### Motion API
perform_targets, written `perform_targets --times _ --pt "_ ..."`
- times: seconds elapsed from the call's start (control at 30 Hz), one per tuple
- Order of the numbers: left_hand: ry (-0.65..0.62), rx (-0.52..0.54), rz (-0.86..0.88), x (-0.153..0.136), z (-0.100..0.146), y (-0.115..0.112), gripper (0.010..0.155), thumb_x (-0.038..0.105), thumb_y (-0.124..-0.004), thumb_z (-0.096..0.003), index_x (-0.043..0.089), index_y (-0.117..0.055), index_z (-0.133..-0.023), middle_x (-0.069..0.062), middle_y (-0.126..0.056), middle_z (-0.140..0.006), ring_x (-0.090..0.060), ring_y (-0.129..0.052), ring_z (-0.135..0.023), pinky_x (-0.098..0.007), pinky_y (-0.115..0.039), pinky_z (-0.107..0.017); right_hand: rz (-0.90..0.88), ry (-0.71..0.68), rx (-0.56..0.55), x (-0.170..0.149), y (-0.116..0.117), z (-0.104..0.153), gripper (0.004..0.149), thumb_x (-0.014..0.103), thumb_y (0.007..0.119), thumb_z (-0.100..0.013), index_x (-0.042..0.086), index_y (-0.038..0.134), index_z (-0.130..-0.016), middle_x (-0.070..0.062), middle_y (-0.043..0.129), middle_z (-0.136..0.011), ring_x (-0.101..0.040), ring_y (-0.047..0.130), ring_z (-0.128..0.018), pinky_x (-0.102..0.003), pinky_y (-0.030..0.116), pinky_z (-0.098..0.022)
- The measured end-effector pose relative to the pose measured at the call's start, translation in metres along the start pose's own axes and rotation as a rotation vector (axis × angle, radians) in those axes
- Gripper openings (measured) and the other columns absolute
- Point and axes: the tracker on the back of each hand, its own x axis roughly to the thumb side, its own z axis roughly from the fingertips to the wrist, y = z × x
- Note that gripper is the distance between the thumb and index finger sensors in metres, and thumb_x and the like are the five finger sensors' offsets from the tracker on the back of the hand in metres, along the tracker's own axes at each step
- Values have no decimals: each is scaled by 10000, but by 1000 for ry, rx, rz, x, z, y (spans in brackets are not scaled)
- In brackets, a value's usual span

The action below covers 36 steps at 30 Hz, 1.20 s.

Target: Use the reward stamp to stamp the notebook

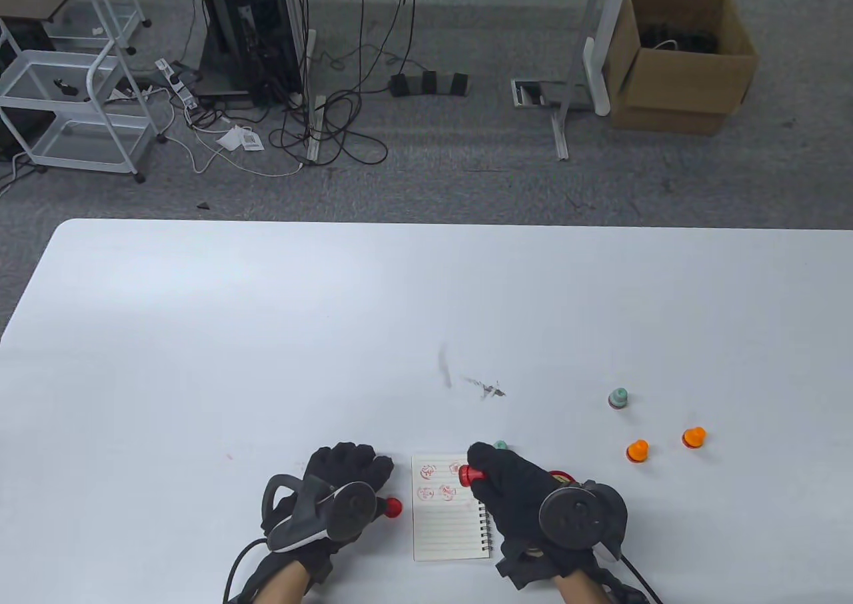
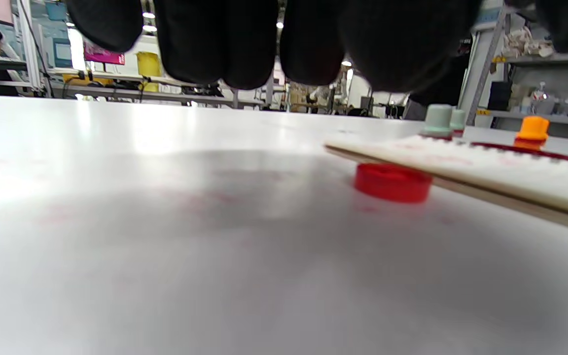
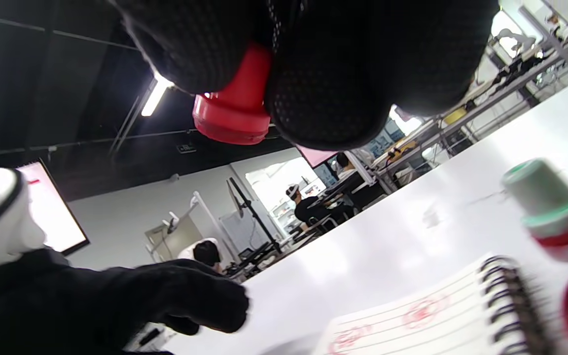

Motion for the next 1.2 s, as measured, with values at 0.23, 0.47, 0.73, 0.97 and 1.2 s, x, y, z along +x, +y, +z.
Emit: perform_targets --times 0.23,0.47,0.73,0.97,1.2 --pt "34 74 3 -11 9 7 609 518 -799 -440 302 -768 -1008 -54 -765 -1065 -342 -785 -992 -589 -675 -764 240 45 82 -12 -3 -1 501 236 778 -426 90 770 -906 -175 924 -779 -281 1011 -444 -398 859 -374" --pt "29 79 -1 -10 10 8 599 513 -801 -441 301 -778 -1000 -51 -777 -1057 -339 -796 -985 -587 -680 -763 443 55 183 -13 0 -1 483 213 854 -357 127 870 -832 -160 981 -720 -258 1029 -391 -385 873 -352" --pt "25 77 -9 -8 11 7 594 513 -797 -444 299 -782 -997 -50 -782 -1054 -340 -802 -979 -584 -683 -760 538 116 388 -20 19 -3 463 215 887 -332 123 922 -784 -155 1034 -661 -269 1037 -357 -380 883 -333" --pt "12 59 -18 -4 10 5 580 507 -789 -451 299 -788 -992 -48 -796 -1043 -338 -817 -967 -580 -690 -756 582 200 476 -18 29 -7 457 207 867 -341 122 905 -788 -128 1040 -674 -273 1005 -413 -392 867 -371" --pt "11 51 -20 -3 9 5 569 503 -782 -457 299 -795 -988 -50 -802 -1039 -338 -826 -959 -577 -695 -754 623 238 526 -15 34 -13 450 197 859 -338 127 904 -780 -110 1038 -678 -267 999 -425 -390 858 -376"
